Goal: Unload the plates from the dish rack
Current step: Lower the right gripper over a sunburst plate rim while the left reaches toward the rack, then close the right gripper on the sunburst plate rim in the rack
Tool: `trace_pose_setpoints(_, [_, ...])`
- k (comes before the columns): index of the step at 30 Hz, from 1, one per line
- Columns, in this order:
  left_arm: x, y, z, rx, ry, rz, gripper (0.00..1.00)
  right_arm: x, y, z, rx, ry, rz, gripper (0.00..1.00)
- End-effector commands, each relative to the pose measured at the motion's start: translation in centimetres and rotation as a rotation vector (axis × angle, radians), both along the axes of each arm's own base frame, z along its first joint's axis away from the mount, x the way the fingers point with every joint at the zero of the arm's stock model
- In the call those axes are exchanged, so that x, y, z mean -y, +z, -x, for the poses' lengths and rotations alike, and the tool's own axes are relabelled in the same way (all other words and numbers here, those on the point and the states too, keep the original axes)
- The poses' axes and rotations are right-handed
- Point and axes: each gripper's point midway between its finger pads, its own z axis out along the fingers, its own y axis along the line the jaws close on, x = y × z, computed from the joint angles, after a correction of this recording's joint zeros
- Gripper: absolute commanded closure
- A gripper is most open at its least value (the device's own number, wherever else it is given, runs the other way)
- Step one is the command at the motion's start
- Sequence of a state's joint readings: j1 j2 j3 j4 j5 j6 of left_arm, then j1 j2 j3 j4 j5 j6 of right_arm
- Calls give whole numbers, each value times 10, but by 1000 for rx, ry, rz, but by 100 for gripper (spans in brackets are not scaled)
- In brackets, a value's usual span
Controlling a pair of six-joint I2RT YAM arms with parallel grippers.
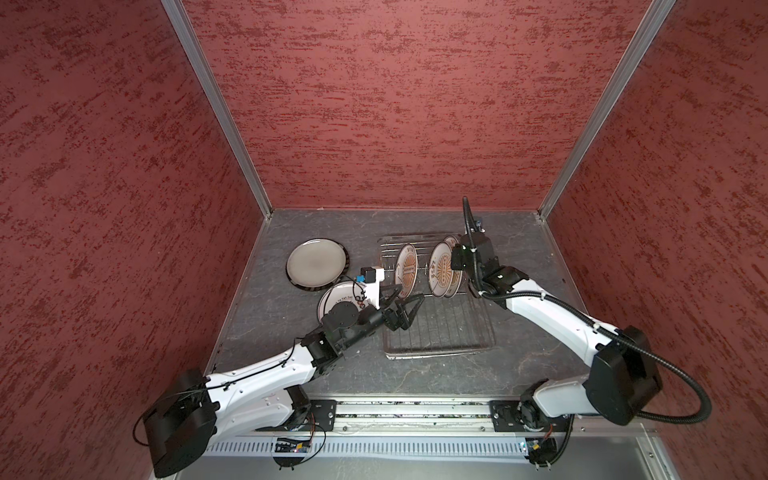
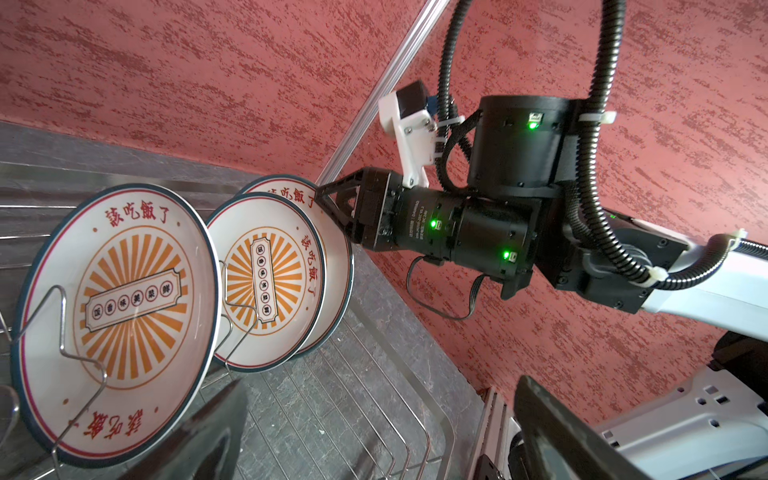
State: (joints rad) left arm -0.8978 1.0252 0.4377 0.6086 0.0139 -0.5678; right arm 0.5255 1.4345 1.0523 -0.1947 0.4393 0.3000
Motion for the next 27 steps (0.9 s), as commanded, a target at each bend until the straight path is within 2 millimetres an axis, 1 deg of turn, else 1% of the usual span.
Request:
trace_pose_setpoints(1, [-2, -1, -2, 8, 22, 11, 0, 3, 13, -7, 20, -32, -7, 68])
trace_pose_setpoints(2, [-2, -1, -3, 7, 22, 12, 1, 2, 15, -7, 20, -31, -6, 69])
trace_pose_setpoints(3, [-1, -1, -2, 4, 21, 13, 1, 0, 4, -10, -4, -31, 8, 71])
trace_pose_setpoints(8, [3, -4, -3, -4, 12, 15, 1, 1, -1, -9, -16, -65, 47, 80])
trace_pose_setpoints(11, [4, -5, -4, -13, 13, 18, 1, 0, -4, -7, -25, -88, 92, 83])
trace_pose_setpoints(15, [7, -7, -3, -17, 1, 16, 1, 4, -4, -4, -28, -133, 150, 84])
trace_pose_setpoints(19, [6, -7, -3, -19, 7, 14, 1, 5, -4, -1, -35, -139, 164, 87])
trace_pose_setpoints(24, [4, -9, -4, -22, 18, 15, 1, 2, -7, 1, -51, -118, 155, 81])
trace_pose_setpoints(27, [5, -10, -5, -25, 18, 10, 1, 1, -8, 1, -54, -109, 154, 81])
